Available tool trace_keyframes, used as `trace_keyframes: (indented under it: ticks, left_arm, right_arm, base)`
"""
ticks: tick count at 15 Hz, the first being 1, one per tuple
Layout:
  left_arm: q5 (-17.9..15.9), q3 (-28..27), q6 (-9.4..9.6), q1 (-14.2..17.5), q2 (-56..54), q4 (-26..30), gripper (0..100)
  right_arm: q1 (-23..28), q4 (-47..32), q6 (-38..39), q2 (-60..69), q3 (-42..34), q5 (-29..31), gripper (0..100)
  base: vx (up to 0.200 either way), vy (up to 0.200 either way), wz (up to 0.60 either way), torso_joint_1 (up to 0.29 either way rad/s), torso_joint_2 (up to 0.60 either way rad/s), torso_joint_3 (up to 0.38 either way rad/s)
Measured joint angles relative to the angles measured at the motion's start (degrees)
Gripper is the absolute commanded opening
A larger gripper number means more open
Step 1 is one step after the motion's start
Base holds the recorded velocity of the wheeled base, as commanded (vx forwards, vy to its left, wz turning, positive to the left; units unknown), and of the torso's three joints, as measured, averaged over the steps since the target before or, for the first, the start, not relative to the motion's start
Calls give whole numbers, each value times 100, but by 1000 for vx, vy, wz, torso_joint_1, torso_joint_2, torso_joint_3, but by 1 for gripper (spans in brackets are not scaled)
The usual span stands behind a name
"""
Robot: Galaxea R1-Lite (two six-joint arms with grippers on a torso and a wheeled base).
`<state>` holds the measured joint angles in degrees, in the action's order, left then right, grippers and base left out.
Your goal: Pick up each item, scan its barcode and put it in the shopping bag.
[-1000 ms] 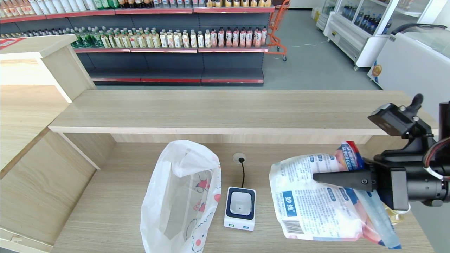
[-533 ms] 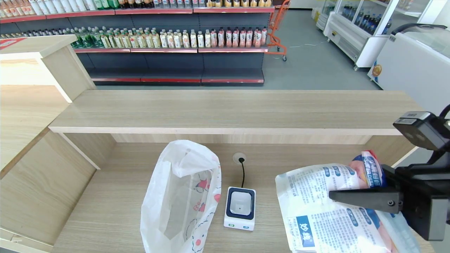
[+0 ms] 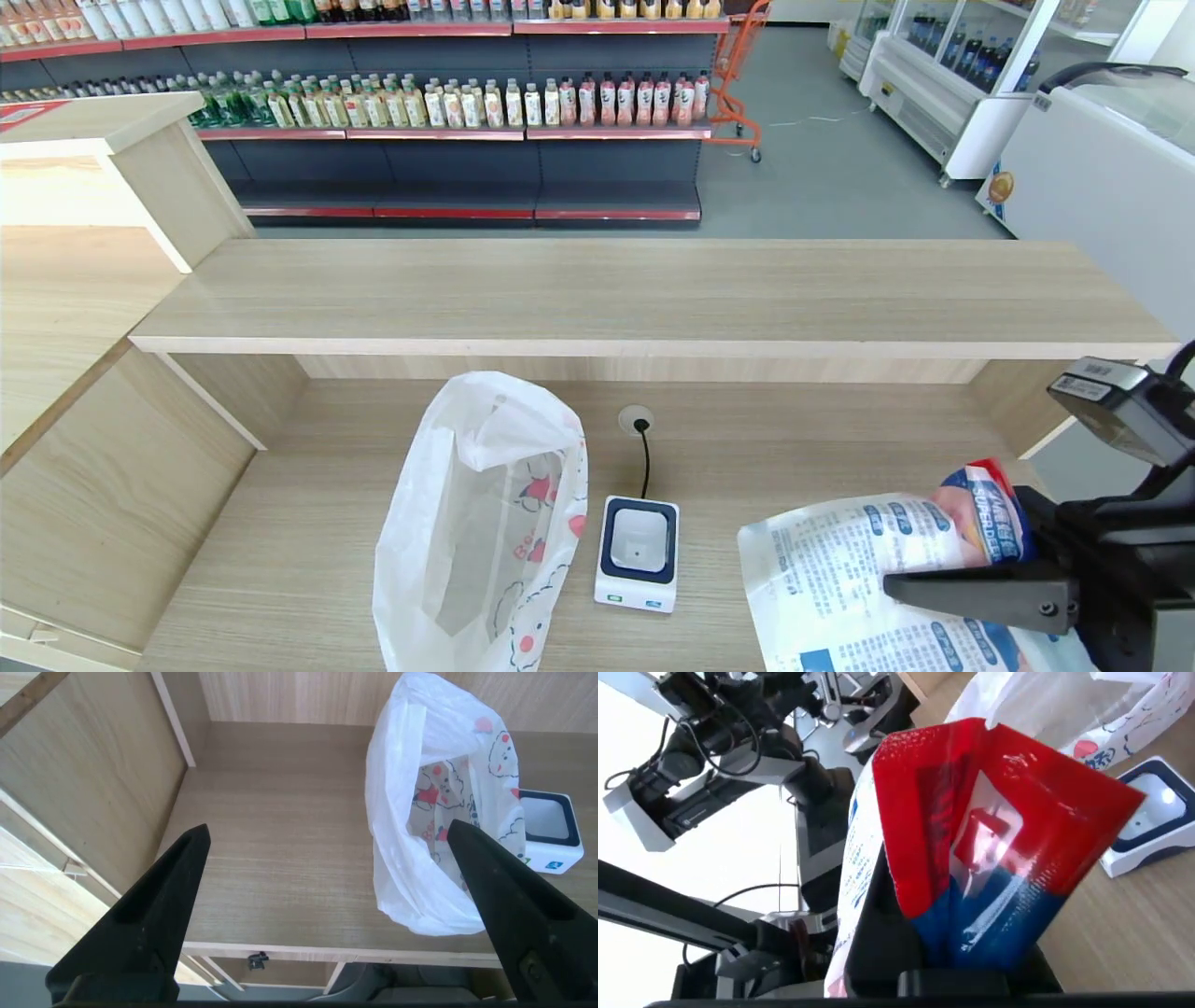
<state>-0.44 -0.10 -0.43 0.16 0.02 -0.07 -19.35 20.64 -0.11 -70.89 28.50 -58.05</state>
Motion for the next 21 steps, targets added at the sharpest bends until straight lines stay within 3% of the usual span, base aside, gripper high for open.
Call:
trace_keyframes:
  ticks: [8,12,21]
  left_arm:
    - [0,0,0,0,0,0,100]
    - [0,0,0,0,0,0,100]
    - [0,0,0,0,0,0,100]
  right_arm:
    - [48,-118,79,-229,-150,263,0]
    - [56,-74,569,-290,-85,279,0]
    - [56,-72,590,-317,-78,295,0]
  base:
    - [0,0,0,0,0,0]
    - [0,0,0,0,0,0]
    - [0,0,0,0,0,0]
